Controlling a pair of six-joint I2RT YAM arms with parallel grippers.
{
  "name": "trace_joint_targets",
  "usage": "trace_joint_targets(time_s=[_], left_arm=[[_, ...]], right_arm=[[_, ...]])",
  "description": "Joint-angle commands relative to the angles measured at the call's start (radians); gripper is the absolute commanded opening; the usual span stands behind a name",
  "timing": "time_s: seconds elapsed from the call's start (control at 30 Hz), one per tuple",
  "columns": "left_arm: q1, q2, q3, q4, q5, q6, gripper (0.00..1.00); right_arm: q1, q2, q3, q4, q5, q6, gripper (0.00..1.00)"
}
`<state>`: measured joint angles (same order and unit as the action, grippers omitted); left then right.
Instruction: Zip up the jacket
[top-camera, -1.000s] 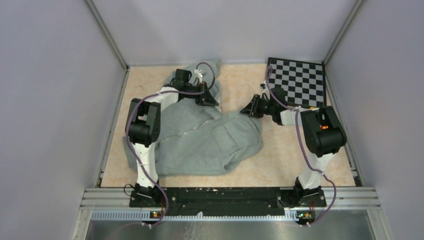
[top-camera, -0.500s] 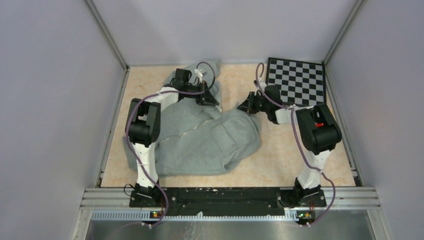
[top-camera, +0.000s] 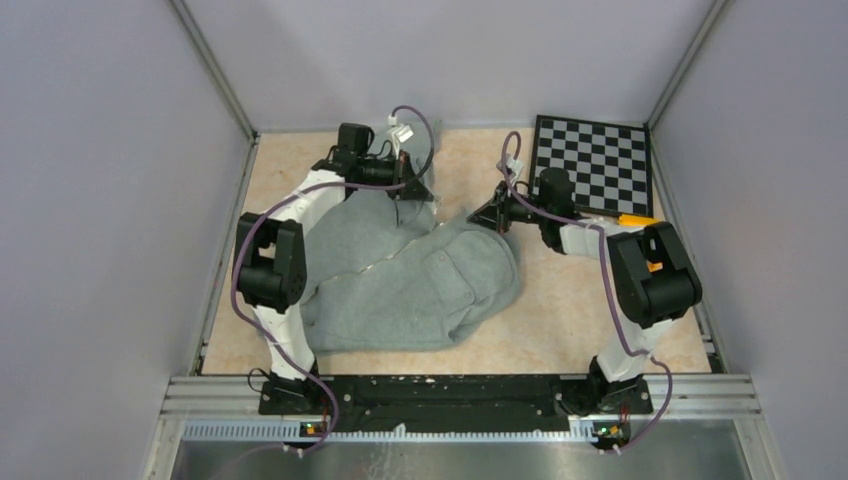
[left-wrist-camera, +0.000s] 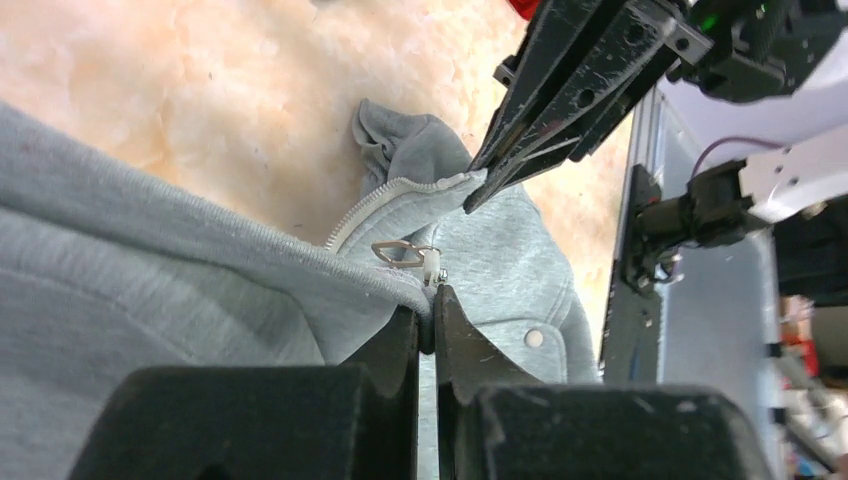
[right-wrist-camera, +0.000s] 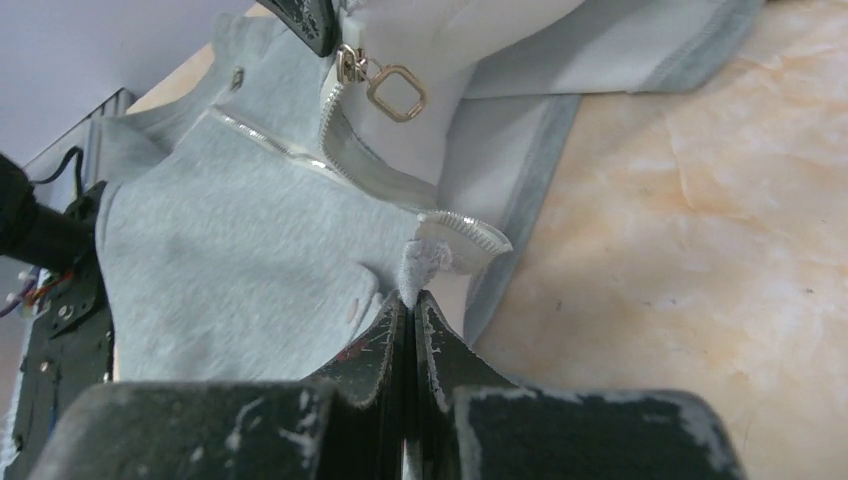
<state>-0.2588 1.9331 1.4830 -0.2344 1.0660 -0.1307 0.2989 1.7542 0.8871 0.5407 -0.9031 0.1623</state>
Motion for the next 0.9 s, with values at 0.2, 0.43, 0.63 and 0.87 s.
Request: trace_joint_targets(time_s=[0.2, 0.43, 0.63, 0.87], left_arm=[[-0.029, -0.102, 0.002, -0.117, 0.132, 0.344, 0.0], [-0.03, -0.101, -0.012, -0.138, 0.184, 0.433, 0.0], [-0.031, -0.092, -0.018, -0.142, 0.197, 0.45, 0.0], [-0.029, -0.091, -0.015, -0.115, 0.206, 0.423, 0.0]], right_arm=[[0.012, -0.011, 0.007, 0.269, -0.072, 0.099, 0.04], [0.021, -0.025, 0.051, 0.182, 0.007, 0.083, 0.03], [0.027, -0.017, 0.033, 0.238, 0.081, 0.102, 0.09], [0.026, -0.005, 0.005, 0.402, 0.109, 0.183, 0.03]])
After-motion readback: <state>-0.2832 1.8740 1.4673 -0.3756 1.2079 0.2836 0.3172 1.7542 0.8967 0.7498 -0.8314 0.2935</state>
